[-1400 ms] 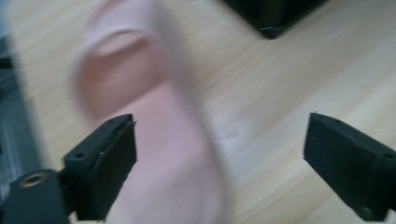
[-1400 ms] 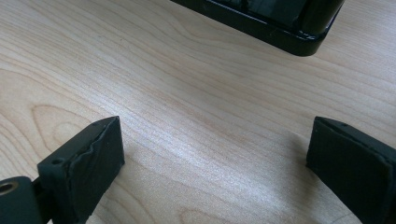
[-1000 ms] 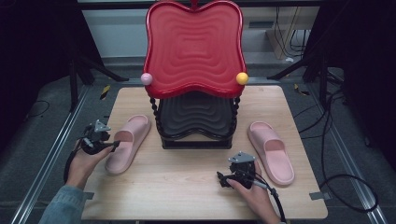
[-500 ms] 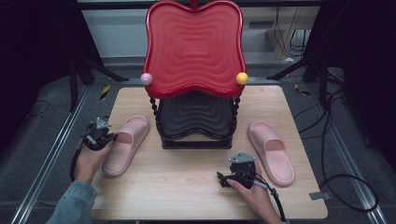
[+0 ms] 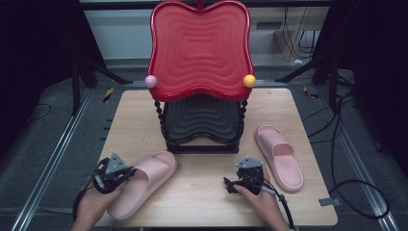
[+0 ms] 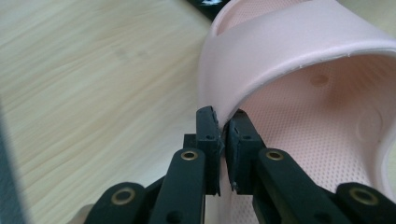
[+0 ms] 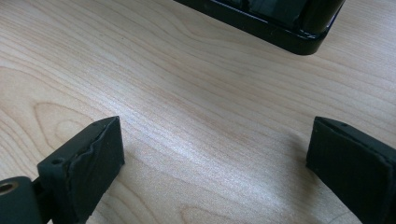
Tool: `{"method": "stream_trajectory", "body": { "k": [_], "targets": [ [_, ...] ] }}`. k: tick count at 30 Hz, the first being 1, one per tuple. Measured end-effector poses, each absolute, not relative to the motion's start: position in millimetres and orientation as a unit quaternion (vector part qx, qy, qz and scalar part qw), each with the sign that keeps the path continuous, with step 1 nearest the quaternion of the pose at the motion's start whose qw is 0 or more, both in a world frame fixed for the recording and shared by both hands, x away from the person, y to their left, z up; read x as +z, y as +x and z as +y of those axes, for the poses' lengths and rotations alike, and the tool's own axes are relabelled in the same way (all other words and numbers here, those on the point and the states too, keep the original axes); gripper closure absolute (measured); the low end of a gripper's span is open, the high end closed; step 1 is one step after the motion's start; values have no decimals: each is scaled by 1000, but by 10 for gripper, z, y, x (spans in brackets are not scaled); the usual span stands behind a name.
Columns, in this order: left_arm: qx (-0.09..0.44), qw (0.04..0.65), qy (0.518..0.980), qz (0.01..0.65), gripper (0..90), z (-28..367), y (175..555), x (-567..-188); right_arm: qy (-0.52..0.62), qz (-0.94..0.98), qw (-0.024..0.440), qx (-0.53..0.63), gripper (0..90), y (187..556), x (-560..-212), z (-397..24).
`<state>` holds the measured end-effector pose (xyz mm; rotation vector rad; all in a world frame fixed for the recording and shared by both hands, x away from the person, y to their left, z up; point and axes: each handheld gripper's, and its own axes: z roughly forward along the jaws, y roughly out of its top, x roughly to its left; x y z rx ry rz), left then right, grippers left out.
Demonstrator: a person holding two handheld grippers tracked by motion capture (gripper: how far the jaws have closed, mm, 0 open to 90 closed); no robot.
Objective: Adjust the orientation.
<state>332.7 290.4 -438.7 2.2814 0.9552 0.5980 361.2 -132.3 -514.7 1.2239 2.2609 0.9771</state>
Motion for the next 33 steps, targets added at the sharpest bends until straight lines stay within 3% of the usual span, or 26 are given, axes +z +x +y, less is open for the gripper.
{"method": "stream_trajectory", "body": {
  "k": [6,14,15,20,26,33],
  "targets": [
    [207,304,867,337,844,2568,3405,-4516,436,807,194,348,43,3612,-5147,-1324],
    [200,312,863,344,830,2509,3411,-4616,434,807,193,350,43,3607,-5148,-1327],
    [200,314,860,348,818,2520,3397,-4616,434,807,193,350,43,3606,-5148,-1328],
    [210,332,839,377,573,2643,3247,-4503,434,807,193,350,43,3605,-5148,-1328],
    [180,372,826,383,511,2622,2961,-4395,435,807,193,350,43,3605,-5148,-1328],
    [164,384,833,363,510,2343,2876,-4468,435,807,193,350,43,3605,-5148,-1328]
  ]
}}
